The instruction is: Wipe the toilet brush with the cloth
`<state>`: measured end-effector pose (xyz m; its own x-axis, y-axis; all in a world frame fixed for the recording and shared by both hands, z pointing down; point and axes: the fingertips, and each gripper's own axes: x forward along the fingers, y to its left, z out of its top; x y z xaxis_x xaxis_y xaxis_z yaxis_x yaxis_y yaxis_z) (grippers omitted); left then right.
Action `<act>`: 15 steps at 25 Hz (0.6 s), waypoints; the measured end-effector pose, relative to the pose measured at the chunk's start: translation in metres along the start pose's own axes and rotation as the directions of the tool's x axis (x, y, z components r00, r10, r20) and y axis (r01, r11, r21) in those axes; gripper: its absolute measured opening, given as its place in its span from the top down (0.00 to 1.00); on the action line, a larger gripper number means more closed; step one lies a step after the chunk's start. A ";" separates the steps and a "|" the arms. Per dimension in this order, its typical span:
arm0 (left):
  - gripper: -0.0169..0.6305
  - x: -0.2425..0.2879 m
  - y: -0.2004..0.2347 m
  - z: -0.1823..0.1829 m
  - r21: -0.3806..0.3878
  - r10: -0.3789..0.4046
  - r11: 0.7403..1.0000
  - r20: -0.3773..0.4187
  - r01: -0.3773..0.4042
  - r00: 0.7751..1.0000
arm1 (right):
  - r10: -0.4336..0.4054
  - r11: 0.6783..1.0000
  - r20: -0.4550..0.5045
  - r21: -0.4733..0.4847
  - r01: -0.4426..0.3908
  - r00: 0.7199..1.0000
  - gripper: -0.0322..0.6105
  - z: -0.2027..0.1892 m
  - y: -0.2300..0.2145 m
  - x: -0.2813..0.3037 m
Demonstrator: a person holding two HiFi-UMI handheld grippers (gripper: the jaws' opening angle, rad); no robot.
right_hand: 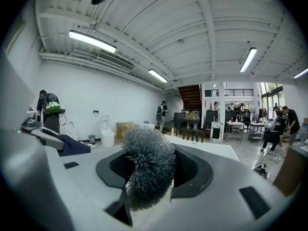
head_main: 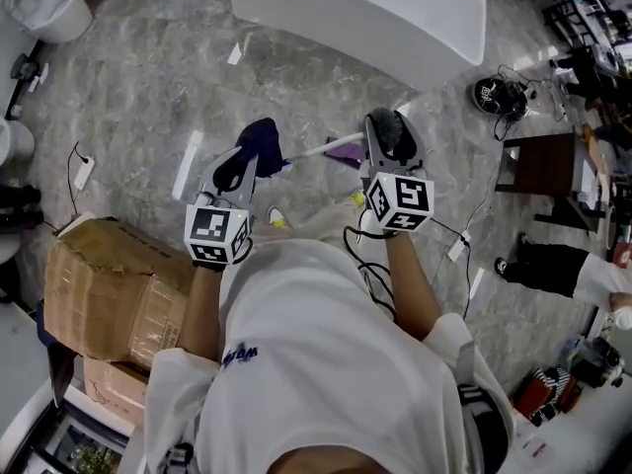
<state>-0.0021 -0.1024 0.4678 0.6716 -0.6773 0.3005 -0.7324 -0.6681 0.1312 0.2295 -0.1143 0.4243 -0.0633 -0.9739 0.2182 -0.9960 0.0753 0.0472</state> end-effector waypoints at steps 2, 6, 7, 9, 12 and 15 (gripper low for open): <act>0.92 0.001 0.000 0.000 -0.001 -0.003 1.000 -0.002 0.003 1.000 | 0.007 1.000 -0.002 -0.002 -0.007 1.000 0.63 0.000 0.003 0.001; 0.92 0.002 0.001 0.002 -0.003 -0.011 1.000 0.002 0.011 1.000 | 0.011 1.000 0.000 -0.010 -0.011 1.000 0.63 0.004 0.006 0.001; 0.92 0.002 0.001 0.002 -0.004 -0.014 1.000 0.002 0.014 1.000 | 0.012 1.000 0.000 -0.010 -0.012 1.000 0.62 0.004 0.006 0.001; 0.92 0.004 0.000 0.000 -0.010 -0.021 1.000 0.002 0.021 1.000 | 0.013 1.000 -0.004 -0.008 -0.013 1.000 0.62 0.005 0.006 0.000; 0.92 0.007 -0.003 -0.002 -0.017 -0.031 0.999 0.001 0.031 1.000 | 0.019 1.000 -0.014 -0.015 -0.019 1.000 0.62 0.004 0.005 -0.002; 0.92 0.010 -0.010 -0.007 -0.029 -0.044 0.999 -0.004 0.043 0.999 | 0.028 0.999 -0.029 -0.027 -0.029 0.999 0.62 0.002 0.006 -0.005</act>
<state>0.0112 -0.1005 0.4760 0.7023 -0.6462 0.2987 -0.7056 -0.6876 0.1716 0.2235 -0.1090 0.4217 -0.0895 -0.9648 0.2473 -0.9917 0.1093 0.0677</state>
